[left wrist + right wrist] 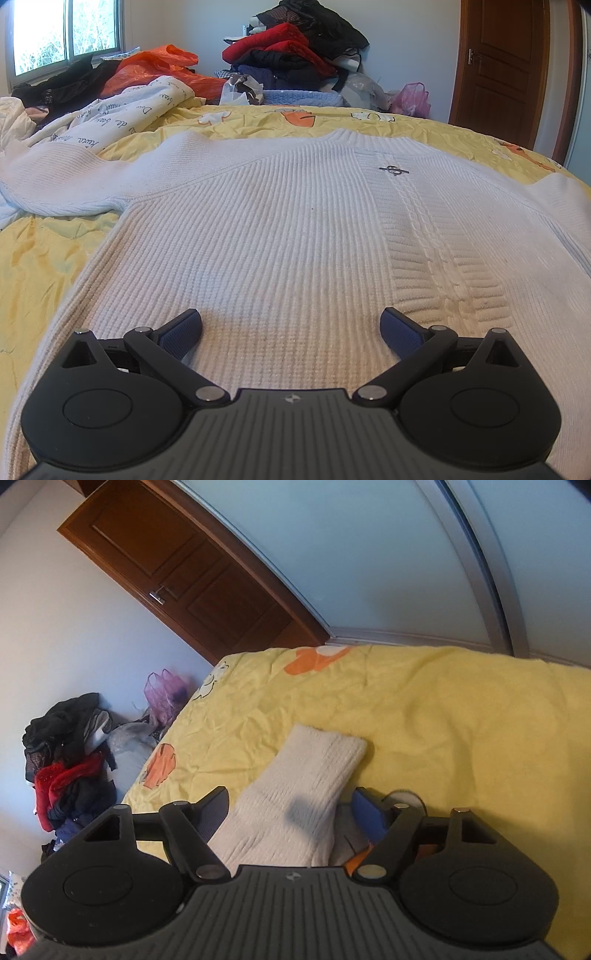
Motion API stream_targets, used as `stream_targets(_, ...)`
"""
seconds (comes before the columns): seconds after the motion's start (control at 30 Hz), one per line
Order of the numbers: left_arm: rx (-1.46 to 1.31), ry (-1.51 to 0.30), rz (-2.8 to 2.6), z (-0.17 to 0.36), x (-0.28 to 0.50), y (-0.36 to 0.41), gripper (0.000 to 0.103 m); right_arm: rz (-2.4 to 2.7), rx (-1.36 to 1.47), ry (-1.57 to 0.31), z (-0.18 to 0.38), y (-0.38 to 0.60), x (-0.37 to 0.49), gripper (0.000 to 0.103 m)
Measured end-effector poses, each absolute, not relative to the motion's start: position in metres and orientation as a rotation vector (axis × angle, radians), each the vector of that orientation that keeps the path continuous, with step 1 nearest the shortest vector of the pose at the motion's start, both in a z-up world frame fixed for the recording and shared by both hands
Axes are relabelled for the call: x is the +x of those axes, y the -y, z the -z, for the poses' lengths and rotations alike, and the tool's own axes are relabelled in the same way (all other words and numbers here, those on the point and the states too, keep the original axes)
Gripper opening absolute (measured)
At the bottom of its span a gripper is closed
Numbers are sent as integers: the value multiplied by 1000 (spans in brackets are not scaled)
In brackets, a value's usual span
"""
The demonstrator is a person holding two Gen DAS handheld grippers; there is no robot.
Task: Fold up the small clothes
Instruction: 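Reach the right gripper to a sweater sleeve cuff and close on it, then lift the sleeve with the right gripper, lay it across the body, open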
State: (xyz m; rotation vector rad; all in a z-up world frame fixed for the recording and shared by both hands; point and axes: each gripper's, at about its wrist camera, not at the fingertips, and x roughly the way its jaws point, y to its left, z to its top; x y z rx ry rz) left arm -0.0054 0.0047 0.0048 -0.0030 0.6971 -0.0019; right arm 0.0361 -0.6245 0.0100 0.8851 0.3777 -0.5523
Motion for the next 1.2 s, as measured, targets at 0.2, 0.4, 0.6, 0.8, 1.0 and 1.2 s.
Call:
stream_targets(0.2, -3, -697, 2, -5, -6, -5, 103, 594, 762, -396, -6, 633, 53, 17)
stream_targets(0.4, -3, -697, 2, -5, -5, -4, 103, 556, 728, -315, -32, 613, 43, 17)
stream_targets(0.6, -7, -695, 3, -6, -5, -5, 103, 180, 615, -164, -108, 508, 48, 16)
stream_targets(0.8, -12, -693, 5, -7, -5, -7, 103, -250, 546, -312, -95, 338, 78, 16)
stream_targets(1.0, -3, -695, 11, -9, -3, -6, 103, -270, 461, -568, -33, 231, 107, 24)
stream_targets(1.2, -31, -685, 18, -6, -4, -9, 103, -285, 552, -496, -39, 268, 51, 58)
